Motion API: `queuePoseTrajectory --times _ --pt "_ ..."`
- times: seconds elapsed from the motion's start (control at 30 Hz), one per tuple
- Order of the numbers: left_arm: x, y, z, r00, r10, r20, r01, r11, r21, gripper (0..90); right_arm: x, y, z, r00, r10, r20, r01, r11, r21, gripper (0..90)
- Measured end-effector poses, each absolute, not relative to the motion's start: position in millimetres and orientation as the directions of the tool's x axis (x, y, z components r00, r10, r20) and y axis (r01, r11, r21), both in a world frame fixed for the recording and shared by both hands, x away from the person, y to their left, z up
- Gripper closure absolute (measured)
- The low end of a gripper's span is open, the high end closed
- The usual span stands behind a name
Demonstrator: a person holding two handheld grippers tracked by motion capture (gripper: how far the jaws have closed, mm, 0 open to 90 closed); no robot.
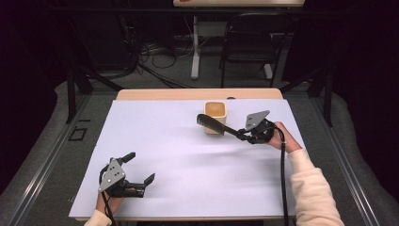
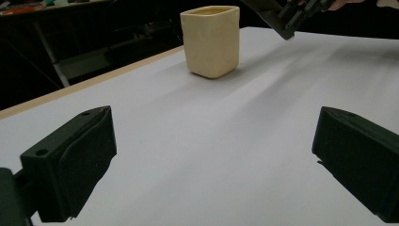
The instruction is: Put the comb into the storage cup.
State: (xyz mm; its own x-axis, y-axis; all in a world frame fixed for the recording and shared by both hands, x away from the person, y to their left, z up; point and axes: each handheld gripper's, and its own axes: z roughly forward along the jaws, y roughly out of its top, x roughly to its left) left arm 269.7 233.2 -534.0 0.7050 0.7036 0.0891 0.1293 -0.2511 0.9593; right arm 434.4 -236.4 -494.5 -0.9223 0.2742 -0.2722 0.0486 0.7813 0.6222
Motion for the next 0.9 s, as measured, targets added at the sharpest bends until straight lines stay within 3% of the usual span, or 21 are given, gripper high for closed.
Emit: queuePoseTrajectory --times 0.9 --pt "269 234 -533 0.704 0.705 0.084 0.129 -0.244 0.961 0.1 423 -224 -482 -0.887 0.386 -0.254 0.104 0.701 0.705 72.9"
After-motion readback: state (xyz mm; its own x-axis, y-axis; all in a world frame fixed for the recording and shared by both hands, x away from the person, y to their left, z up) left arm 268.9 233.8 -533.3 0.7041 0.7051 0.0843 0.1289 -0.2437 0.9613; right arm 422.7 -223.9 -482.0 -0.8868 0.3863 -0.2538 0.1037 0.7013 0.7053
